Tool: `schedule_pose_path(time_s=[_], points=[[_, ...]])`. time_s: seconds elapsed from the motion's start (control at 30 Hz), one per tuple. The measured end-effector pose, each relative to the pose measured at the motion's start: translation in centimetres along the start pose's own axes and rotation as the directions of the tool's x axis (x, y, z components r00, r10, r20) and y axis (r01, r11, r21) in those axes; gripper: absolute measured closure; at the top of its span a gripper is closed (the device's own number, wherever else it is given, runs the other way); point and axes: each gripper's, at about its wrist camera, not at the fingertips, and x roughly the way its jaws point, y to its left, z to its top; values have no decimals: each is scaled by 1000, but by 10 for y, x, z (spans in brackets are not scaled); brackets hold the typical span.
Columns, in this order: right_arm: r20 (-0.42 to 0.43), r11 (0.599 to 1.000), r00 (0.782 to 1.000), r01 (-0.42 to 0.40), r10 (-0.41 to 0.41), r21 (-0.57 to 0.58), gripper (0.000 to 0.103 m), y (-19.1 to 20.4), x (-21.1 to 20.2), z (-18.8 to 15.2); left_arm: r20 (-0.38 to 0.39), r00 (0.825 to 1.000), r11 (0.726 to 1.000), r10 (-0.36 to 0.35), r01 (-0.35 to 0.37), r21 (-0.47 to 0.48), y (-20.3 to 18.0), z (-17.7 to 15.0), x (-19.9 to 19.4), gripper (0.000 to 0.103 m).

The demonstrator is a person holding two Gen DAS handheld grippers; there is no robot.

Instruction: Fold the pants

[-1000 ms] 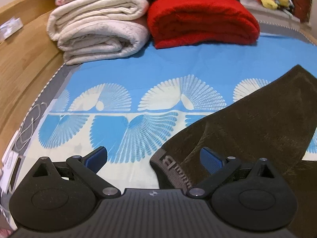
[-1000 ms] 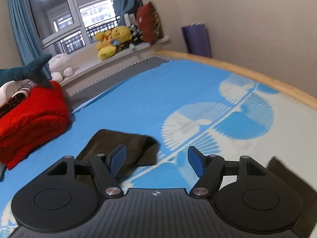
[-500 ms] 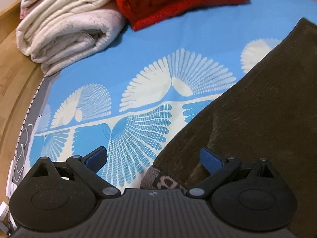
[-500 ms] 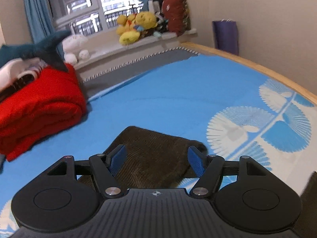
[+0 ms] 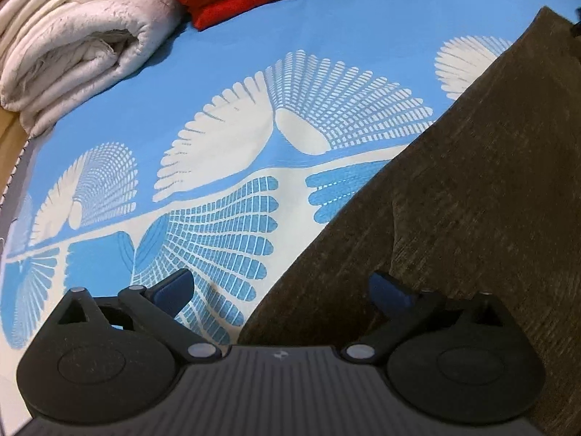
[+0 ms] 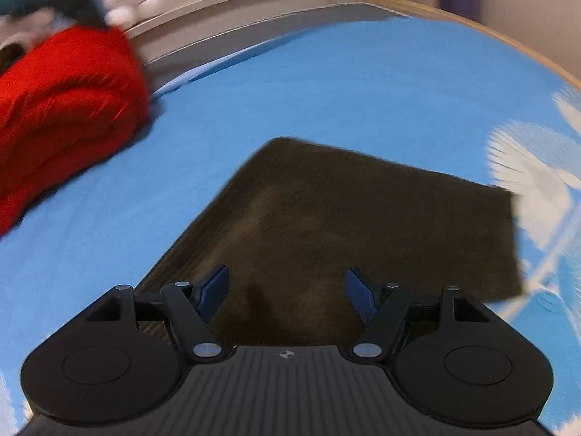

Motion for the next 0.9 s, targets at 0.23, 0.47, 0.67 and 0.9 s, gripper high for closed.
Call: schedule_pose_path(time_s=[0.23,0.47,0.67,0.9], points=[[87,969,994,89,-71,-231,92,27,27,-31,0,992,989,-127,126,-80,-5,5,-18,94],[192,987,980,-27,57,-156,102,-1,-36,-31,139,990,998,-24,31,-47,-32,-11,-83,96],[256,958,928,-236,272,-163,101,-96,-182,-70,249,956,982,-153,176,-71,-41,-91,-191,96],[55,996,996,-66,69,-52,76,-241,-253,-193,42,957,903,-287,285,-321,-43,-177,-174,68]])
